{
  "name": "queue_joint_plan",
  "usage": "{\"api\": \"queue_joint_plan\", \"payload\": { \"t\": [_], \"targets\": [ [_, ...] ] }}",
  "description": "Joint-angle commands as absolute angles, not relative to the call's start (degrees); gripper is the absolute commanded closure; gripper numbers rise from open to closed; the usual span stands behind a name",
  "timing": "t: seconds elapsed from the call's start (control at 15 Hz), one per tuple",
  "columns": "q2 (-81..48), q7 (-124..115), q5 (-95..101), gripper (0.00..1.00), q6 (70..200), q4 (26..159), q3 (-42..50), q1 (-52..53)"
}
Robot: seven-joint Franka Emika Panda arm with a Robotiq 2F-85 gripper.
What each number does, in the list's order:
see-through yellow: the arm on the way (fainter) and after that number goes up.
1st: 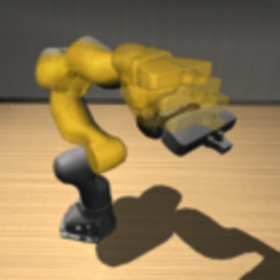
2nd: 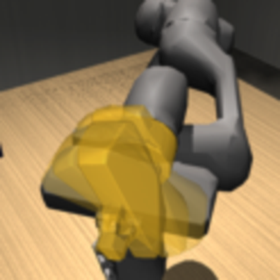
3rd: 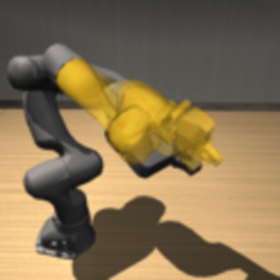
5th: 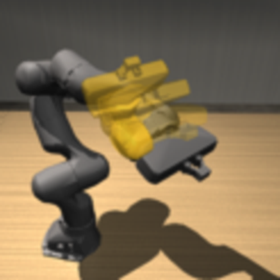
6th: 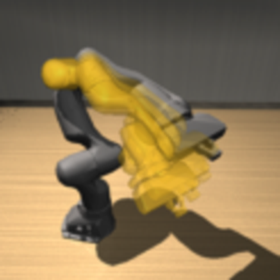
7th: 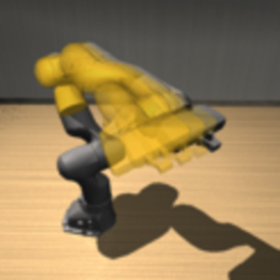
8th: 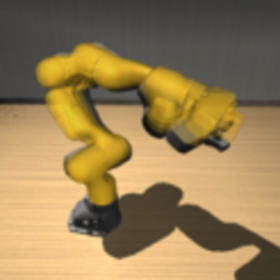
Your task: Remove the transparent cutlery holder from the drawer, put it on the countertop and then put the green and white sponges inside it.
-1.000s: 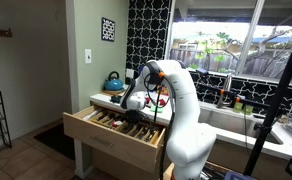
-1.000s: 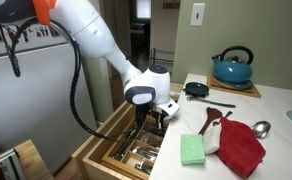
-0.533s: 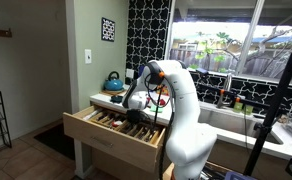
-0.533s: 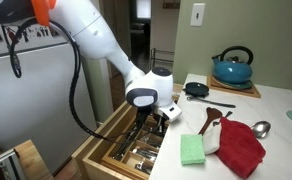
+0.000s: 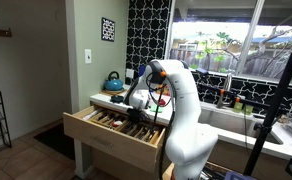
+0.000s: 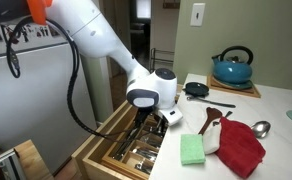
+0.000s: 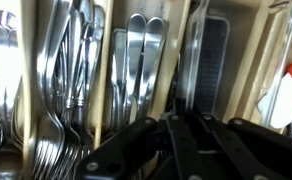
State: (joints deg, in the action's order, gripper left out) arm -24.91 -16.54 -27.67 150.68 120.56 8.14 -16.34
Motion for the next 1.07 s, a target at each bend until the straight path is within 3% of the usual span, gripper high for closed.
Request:
{"api": "queue_joint_plan", "payload": {
  "t": [0.0,1.0],
  "targets": [
    [-21.77,-13.65,-31.47,0.98,146.55,120.78,5.78,-17.96],
    [-9.14,-9.17,-29.54,0.98,136.25,126.07,5.56,-13.29]
  ]
}}
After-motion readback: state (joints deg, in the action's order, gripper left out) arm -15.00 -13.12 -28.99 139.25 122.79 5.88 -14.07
